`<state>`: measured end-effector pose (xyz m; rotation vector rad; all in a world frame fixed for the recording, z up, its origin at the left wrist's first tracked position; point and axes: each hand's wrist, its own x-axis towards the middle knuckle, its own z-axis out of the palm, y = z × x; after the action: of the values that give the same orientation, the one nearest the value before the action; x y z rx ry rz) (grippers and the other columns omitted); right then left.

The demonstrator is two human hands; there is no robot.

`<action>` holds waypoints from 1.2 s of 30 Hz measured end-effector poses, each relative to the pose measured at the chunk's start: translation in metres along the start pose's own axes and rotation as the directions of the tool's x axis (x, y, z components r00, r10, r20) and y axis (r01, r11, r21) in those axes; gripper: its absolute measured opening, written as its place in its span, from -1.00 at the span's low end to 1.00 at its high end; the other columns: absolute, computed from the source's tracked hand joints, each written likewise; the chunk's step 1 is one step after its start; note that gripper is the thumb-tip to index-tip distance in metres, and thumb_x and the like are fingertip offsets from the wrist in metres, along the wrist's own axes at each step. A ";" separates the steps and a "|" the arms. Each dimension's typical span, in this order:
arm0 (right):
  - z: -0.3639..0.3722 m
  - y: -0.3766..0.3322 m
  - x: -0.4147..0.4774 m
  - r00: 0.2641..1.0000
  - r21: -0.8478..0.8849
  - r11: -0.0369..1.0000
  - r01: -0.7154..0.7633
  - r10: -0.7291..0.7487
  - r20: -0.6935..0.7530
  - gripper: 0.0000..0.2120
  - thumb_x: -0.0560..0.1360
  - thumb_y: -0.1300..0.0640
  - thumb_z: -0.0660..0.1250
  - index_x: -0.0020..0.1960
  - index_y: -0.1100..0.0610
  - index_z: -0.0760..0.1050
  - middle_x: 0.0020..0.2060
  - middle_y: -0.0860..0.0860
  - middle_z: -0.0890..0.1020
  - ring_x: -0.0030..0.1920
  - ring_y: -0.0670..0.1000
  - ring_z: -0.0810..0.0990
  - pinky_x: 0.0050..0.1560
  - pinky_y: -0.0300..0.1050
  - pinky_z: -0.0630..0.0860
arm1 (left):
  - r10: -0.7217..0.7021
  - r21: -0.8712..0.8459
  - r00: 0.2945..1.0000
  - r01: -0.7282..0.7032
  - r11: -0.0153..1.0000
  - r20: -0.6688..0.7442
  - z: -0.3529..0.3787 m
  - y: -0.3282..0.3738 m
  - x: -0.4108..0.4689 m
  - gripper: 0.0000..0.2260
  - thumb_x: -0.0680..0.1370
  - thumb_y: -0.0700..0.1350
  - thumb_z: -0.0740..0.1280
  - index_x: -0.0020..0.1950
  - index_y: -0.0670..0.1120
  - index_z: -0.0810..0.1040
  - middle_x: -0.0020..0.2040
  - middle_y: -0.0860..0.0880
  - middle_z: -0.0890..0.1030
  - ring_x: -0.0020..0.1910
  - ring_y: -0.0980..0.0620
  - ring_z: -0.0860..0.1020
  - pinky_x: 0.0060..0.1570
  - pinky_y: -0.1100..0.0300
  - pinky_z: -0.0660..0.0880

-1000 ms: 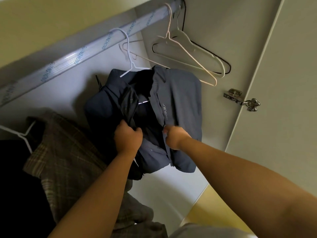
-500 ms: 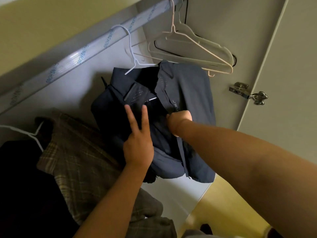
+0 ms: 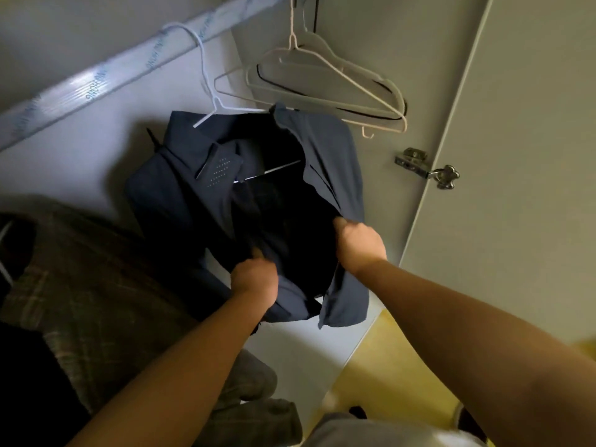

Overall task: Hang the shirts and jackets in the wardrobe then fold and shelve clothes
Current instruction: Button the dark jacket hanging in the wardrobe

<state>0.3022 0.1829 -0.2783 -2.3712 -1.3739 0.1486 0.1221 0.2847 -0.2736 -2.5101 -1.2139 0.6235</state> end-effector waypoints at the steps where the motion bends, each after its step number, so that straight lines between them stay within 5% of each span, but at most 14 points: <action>1: -0.001 0.007 -0.003 0.999 0.077 0.996 -0.037 0.039 -0.028 -0.82 0.50 0.34 0.19 0.09 0.21 0.37 -0.09 0.23 0.56 -0.14 0.30 0.57 -0.25 0.00 0.32 | 0.002 0.013 0.999 -0.003 1.000 0.044 0.004 0.005 0.003 -0.65 0.65 -0.16 0.21 0.44 -0.14 0.42 0.42 -0.18 0.33 0.21 -0.18 0.55 0.03 0.04 0.51; 8: 0.000 0.032 -0.026 0.873 0.656 0.698 -0.286 0.472 -0.122 -0.86 0.59 0.23 0.15 -0.06 0.07 0.21 -0.15 -0.03 0.38 -0.22 0.01 0.38 -0.23 -0.07 0.28 | 0.098 -0.068 0.989 -0.091 0.994 0.112 0.032 0.031 0.011 -0.64 0.63 -0.23 0.20 0.43 -0.09 0.38 0.32 -0.13 0.51 0.26 -0.18 0.56 0.15 -0.03 0.54; 13: 0.011 0.038 -0.044 0.872 0.687 0.649 -0.328 0.488 -0.045 -0.86 0.66 0.00 0.15 0.07 0.04 0.25 -0.09 -0.01 0.50 -0.08 0.14 0.50 -0.09 -0.10 0.31 | 0.171 -0.037 0.978 -0.167 0.985 0.122 0.040 0.048 0.007 -0.65 0.64 -0.20 0.18 0.43 -0.14 0.38 0.40 -0.17 0.35 0.27 -0.22 0.54 0.20 -0.04 0.51; 19: 0.017 0.044 -0.062 0.890 0.635 0.640 -0.434 0.415 0.189 -0.33 0.39 -0.40 0.36 0.28 0.02 0.35 0.04 -0.05 0.54 0.00 0.03 0.52 0.04 -0.10 0.44 | 0.262 -0.080 0.957 -0.254 0.964 0.121 0.043 0.060 -0.001 -0.56 0.61 -0.29 0.18 0.49 -0.13 0.26 0.41 -0.17 0.38 0.32 -0.24 0.50 0.20 -0.09 0.48; 23: 0.020 0.048 -0.072 0.879 0.463 0.748 -0.475 0.383 0.283 -0.33 0.30 -0.19 0.57 0.28 0.08 0.45 0.06 0.04 0.63 0.05 0.11 0.60 0.03 -0.09 0.51 | 0.320 -0.044 0.939 -0.317 0.947 0.127 0.044 0.068 -0.008 -0.49 0.58 -0.27 0.27 0.51 -0.10 0.24 0.41 -0.18 0.34 0.32 -0.26 0.48 0.18 -0.12 0.48; 26: 0.024 0.052 -0.084 0.821 0.381 0.735 -0.561 0.436 0.368 -0.50 0.30 -0.05 0.57 0.14 0.12 0.52 -0.04 0.10 0.66 -0.02 0.18 0.63 0.00 0.02 0.60 | 0.301 0.054 0.937 -0.314 0.948 0.178 0.048 0.079 -0.015 -0.58 0.57 -0.23 0.31 0.44 -0.15 0.40 0.40 -0.15 0.31 0.30 -0.25 0.50 0.17 -0.08 0.50; 29: 0.035 0.061 -0.104 0.765 0.413 0.650 -0.638 0.476 0.434 -0.61 0.40 0.00 0.51 0.09 0.21 0.54 -0.07 0.15 0.67 -0.07 0.20 0.64 -0.07 0.01 0.58 | 0.221 0.036 0.945 -0.236 0.971 0.241 0.052 0.088 -0.022 -0.60 0.62 -0.19 0.23 0.46 -0.20 0.34 0.42 -0.18 0.41 0.36 -0.25 0.47 0.21 -0.10 0.49; 36: 0.044 0.083 -0.140 0.778 0.401 0.676 -0.618 0.456 0.432 -0.67 0.48 0.10 0.44 0.19 0.14 0.46 -0.08 0.05 0.59 -0.09 0.11 0.55 -0.13 -0.14 0.39 | 0.370 0.114 0.906 -0.398 0.910 0.208 0.069 0.103 -0.056 -0.59 0.62 -0.22 0.24 0.48 -0.11 0.35 0.39 -0.18 0.43 0.30 -0.24 0.52 0.19 -0.10 0.53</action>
<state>0.2854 0.0391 -0.3653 -2.2334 -0.5431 0.9646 0.1260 0.1823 -0.3637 -2.6199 -0.6829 1.0208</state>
